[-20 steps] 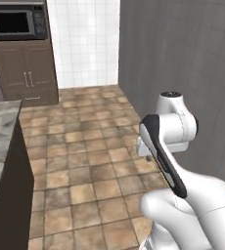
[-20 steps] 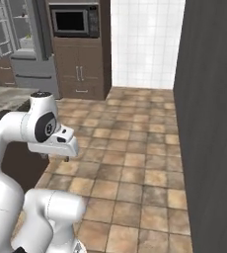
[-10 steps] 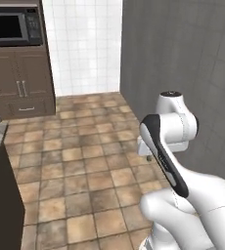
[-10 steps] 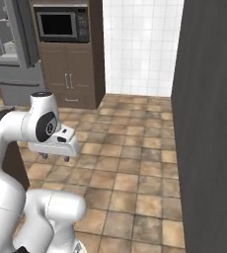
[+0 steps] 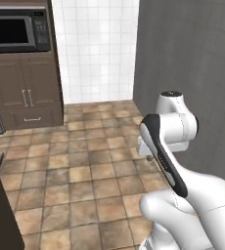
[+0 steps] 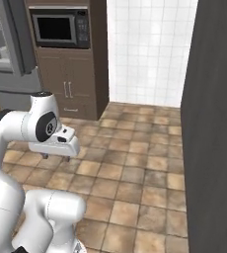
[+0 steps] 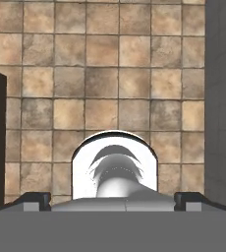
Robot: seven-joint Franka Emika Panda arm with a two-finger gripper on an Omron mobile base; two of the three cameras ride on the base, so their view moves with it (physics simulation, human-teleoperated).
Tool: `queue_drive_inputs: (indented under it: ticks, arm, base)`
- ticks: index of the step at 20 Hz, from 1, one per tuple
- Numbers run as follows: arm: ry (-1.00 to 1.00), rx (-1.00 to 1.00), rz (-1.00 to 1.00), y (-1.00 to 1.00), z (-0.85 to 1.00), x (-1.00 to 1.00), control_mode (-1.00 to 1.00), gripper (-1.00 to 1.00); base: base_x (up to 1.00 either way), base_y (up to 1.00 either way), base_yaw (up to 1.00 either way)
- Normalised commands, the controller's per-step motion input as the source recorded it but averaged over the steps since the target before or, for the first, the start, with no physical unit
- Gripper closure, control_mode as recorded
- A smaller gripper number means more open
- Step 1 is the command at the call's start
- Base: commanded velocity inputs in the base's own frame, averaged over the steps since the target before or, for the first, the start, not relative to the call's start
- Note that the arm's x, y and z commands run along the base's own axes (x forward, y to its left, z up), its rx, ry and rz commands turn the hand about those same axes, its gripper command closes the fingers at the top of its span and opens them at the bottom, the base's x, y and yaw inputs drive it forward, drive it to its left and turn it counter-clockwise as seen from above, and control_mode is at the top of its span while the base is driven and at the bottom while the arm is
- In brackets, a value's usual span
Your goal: Gather the broccoli and onion from the fridge and place them on a tray on the dining counter. Then gather the chicken drumsticks from the fridge and place them on the other tray.
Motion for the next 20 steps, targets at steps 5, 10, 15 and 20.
queue_drive_inputs:
  ticks: [5, 10, 15, 20]
  arm:
    - [0.00, 0.00, 0.00, 0.00, 0.00, 0.00, 1.00, -1.00]
    - [0.00, 0.00, 0.00, 0.00, 0.00, 0.00, 1.00, -1.00]
    - [0.00, 0.00, 0.00, 0.00, 0.00, 0.00, 1.00, -1.00]
    - [0.00, 0.00, 0.00, 0.00, 0.00, 0.00, 1.00, -1.00]
  base:
    - [1.00, -0.13, 0.14]
    - [1.00, -0.10, 0.20]
    - [1.00, -0.11, 0.24]
    - [0.97, -0.02, 0.60]
